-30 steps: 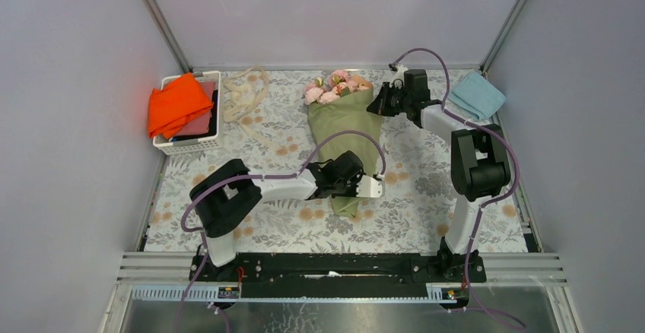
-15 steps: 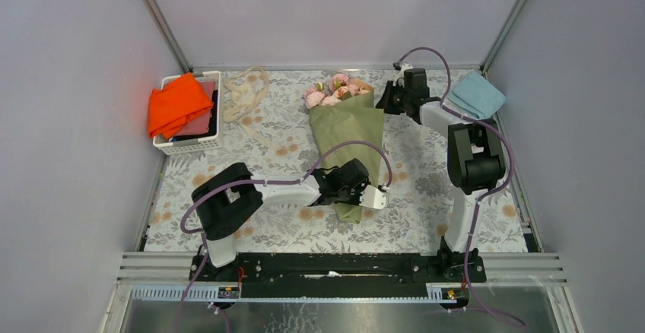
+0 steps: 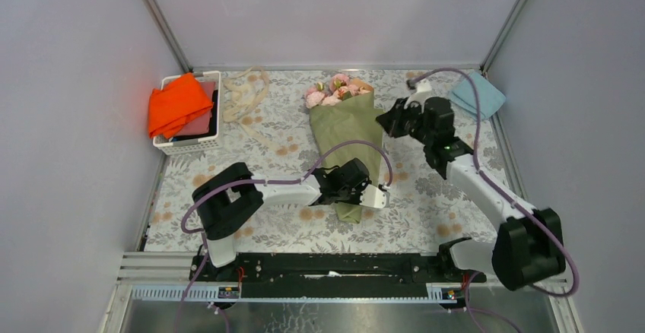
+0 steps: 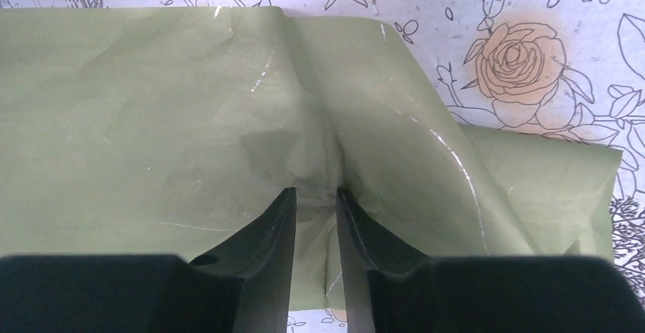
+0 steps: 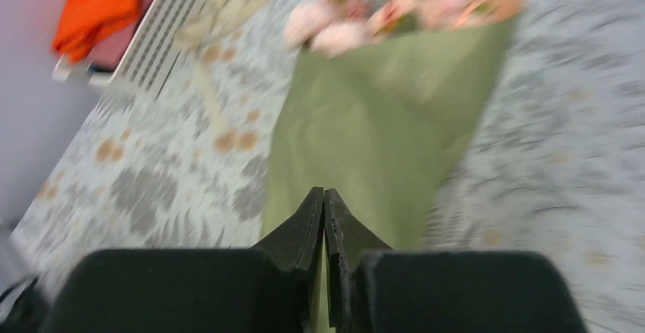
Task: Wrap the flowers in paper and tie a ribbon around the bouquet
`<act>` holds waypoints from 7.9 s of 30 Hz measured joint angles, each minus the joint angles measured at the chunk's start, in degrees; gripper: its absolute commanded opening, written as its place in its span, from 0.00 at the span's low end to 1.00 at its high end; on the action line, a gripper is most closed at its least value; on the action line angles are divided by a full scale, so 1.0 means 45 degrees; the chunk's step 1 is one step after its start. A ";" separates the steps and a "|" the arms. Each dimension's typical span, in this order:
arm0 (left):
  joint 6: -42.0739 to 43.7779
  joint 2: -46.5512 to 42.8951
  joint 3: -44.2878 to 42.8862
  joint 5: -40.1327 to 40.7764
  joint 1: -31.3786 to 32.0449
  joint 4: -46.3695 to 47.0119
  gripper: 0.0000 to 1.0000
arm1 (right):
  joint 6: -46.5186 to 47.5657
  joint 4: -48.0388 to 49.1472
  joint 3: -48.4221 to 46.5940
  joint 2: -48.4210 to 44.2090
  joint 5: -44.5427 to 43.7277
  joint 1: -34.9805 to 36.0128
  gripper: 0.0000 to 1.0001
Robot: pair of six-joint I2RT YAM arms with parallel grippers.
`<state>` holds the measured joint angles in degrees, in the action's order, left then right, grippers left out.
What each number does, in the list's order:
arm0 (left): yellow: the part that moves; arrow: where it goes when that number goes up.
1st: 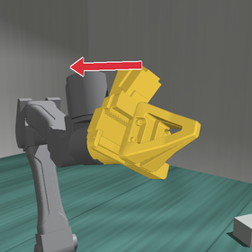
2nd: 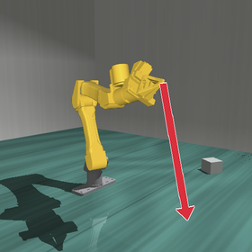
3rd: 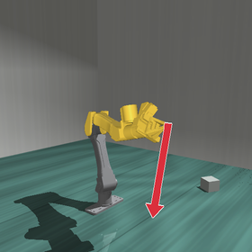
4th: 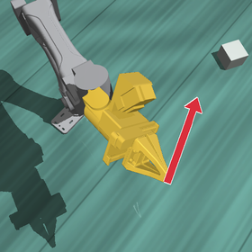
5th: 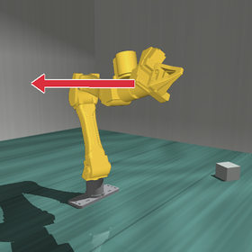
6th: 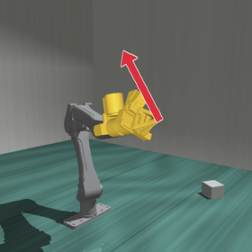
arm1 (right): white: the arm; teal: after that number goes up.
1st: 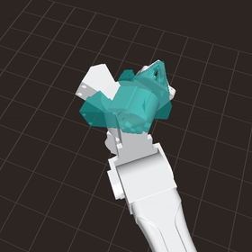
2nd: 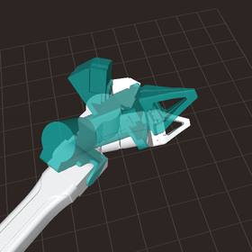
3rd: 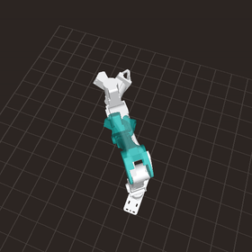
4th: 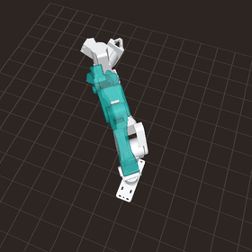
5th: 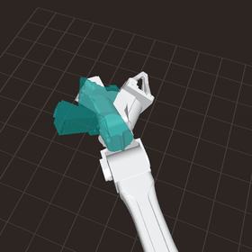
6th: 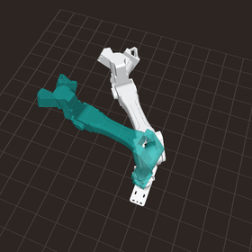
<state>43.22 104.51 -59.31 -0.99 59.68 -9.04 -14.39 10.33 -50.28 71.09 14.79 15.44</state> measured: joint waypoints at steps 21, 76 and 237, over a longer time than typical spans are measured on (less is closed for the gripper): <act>-0.0267 -0.1234 0.0835 -0.1258 0.1287 -0.1783 0.40 | -0.1311 0.1579 0.0359 0.7567 0.2735 0.0947 0.00; -0.1122 0.0019 -0.1025 -0.2361 0.1297 -0.2895 0.00 | -0.0865 -0.2331 -0.0325 0.4537 0.1020 -0.0408 0.91; -0.5498 -0.0549 -0.3308 -0.4294 -0.7329 -0.6679 0.78 | -0.1375 -0.1904 -0.1880 0.7883 0.3832 -0.0962 0.00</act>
<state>18.48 102.04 -74.19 -20.32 26.70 -39.09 -20.58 1.76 -58.74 106.56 32.03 11.11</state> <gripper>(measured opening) 0.821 0.012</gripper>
